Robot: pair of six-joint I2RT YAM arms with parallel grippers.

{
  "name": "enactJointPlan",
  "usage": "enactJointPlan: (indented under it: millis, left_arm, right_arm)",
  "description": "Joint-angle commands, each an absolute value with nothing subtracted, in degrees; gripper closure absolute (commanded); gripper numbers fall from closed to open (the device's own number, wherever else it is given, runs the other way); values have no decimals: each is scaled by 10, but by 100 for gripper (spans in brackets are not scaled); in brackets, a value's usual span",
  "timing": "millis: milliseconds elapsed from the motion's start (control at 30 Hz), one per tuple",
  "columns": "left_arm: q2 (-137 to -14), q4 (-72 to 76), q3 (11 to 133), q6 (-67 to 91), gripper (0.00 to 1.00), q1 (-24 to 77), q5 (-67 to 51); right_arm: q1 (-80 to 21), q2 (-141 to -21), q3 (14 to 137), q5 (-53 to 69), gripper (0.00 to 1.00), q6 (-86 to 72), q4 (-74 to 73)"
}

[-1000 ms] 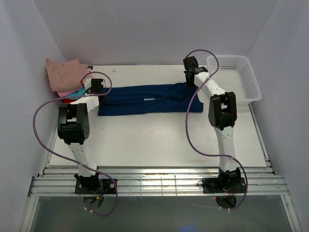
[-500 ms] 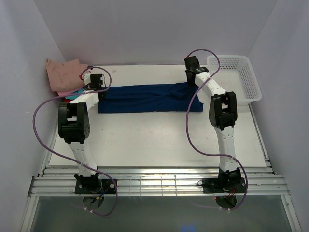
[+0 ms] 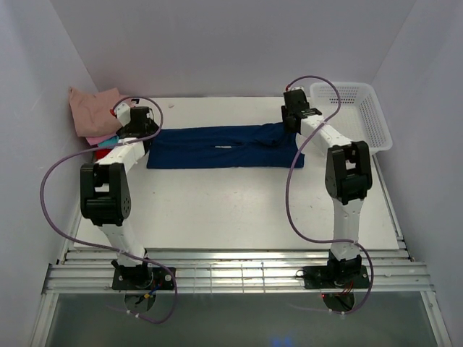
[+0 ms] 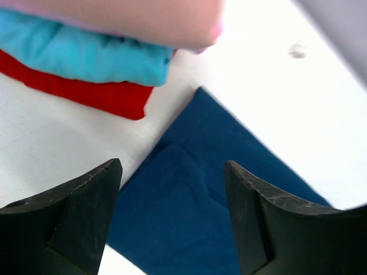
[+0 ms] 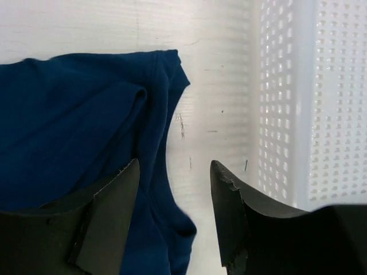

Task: Fold and stack the t-shirts
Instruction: Fold the tshirt

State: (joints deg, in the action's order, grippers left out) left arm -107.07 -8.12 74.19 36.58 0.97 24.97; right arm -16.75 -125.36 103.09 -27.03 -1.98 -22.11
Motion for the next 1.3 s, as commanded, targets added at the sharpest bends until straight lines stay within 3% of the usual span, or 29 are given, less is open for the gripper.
enactJointPlan:
  millis: [0,67,133,200,500,933,1267]
  left_arm:
    - [-959,-12,716,373,19,53,259]
    - [-951,-4,688,365,28,78,251]
    - [-961,-4,675,355,64,101,239]
    - [-978,-5,670,352,100,113,204]
    - [-1088,-10,671,341,100,133,97]
    - [-1138,-25,693,329,100,141,120]
    - [-1140,-26,665,336,100,141,128]
  right_arm:
    - [-168,-1119,981,-198,42,-14,-106]
    - [-171,-1107,964,-145,44,-19,-125]
    - [-171,-1112,966,-111,64,-26,-145]
    - [-172,-1124,968,-63,92,-35,-171]
    - [-187,-1158,936,38,92,-42,-193]
    - [-204,-1186,923,53,92,-50,-197]
    - [-208,-1249,989,18,92,-50,-239]
